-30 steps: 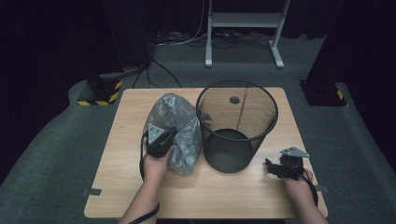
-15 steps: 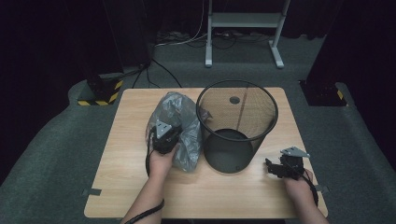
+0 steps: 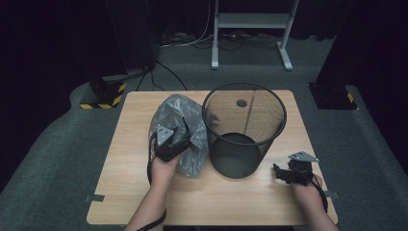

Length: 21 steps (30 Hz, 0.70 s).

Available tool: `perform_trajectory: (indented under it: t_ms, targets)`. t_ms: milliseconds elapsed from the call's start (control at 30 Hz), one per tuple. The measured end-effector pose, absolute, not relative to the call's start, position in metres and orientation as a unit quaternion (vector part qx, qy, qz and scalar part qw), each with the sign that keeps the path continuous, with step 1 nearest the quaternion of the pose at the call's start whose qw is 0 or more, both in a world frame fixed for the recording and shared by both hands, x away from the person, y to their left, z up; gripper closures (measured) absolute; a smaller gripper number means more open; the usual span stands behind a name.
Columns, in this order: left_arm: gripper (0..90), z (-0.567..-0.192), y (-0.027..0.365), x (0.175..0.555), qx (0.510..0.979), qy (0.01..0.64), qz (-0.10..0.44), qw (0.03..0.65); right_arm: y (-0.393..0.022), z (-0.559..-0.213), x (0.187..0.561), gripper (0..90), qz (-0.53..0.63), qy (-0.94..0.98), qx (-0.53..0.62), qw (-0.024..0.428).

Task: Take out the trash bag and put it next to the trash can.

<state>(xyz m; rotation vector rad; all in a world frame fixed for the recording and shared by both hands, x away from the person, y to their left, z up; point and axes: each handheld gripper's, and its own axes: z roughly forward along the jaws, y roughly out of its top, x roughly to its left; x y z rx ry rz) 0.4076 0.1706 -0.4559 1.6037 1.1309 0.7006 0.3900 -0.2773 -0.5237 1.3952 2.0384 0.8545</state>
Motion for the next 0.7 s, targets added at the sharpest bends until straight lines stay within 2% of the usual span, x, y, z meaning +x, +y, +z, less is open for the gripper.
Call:
perform_trajectory:
  t_ms: [267, 700]
  targets:
    - [27.6, -0.445, 0.175, 0.394, 0.663, 0.460, 0.307, 0.504, -0.277, -0.524, 0.390, 16.0, 0.315, 0.754, 0.513, 0.263]
    - [17.2, -0.422, 0.189, 0.367, 0.679, 0.443, 0.303, 0.501, -0.276, -0.524, 0.389, 15.9, 0.316, 0.758, 0.509, 0.260]
